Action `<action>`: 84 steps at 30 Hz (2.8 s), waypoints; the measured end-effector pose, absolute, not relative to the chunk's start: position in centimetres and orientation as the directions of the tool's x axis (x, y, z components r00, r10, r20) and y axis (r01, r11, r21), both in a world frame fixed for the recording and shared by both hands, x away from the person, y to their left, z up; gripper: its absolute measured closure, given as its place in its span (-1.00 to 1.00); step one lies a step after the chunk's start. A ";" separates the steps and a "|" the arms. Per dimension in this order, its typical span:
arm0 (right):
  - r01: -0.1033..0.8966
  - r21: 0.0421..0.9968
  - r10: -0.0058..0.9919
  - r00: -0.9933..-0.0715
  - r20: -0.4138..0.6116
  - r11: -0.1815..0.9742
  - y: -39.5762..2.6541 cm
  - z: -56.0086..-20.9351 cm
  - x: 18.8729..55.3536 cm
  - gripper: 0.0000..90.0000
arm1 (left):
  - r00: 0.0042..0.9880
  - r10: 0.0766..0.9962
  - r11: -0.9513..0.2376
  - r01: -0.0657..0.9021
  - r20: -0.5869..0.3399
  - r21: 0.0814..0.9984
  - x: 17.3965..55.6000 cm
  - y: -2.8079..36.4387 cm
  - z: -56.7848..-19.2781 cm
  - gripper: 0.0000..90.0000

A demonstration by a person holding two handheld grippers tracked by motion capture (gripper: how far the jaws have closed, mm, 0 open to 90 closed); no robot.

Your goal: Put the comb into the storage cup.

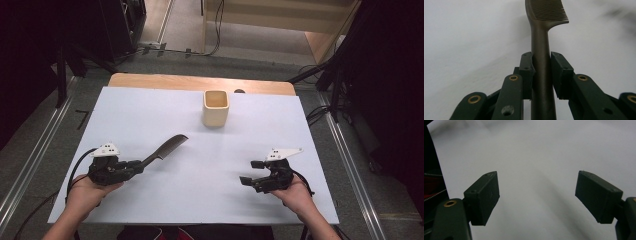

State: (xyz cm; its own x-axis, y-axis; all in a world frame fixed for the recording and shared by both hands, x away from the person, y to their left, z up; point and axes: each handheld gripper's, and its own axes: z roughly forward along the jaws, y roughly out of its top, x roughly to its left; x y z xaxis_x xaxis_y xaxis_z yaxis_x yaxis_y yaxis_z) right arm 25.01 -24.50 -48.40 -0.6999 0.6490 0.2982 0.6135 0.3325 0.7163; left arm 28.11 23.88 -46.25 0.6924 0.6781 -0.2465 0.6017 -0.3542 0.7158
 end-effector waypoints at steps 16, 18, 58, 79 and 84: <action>0.618 0.721 0.664 -0.685 0.300 0.312 -24.5 -48.3 24.6 -0.61 | 0.642 0.691 -0.241 0.637 -0.331 0.732 29.3 21.5 -45.2 0.63; 0.615 0.724 0.670 -0.683 0.291 0.312 -24.6 -48.3 24.5 -0.61 | 0.639 0.691 -0.228 0.636 -0.338 0.737 29.5 21.1 -45.0 0.63; 0.597 0.786 0.733 -0.606 0.310 0.161 -22.2 -44.4 24.4 -0.61 | 0.593 0.761 -0.039 0.447 -0.264 0.894 32.0 14.5 -43.8 0.63; 0.558 0.825 0.759 -0.576 0.304 0.093 -17.9 -40.7 26.3 -0.60 | 0.545 0.797 0.067 0.348 -0.260 0.935 32.0 12.3 -45.4 0.63; 0.561 0.821 0.753 -0.583 0.304 0.103 -17.1 -40.4 27.2 -0.60 | 0.547 0.794 0.090 0.326 -0.265 0.941 31.8 11.5 -45.8 0.63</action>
State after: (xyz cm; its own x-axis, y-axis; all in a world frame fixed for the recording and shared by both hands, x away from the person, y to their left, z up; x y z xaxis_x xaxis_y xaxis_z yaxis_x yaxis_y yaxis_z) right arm 27.21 -17.10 -40.40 -0.5831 0.7534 0.3037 0.5613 0.1034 0.8211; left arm 31.82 11.49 -45.78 0.5471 0.7940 -0.2650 0.3258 0.0896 0.9412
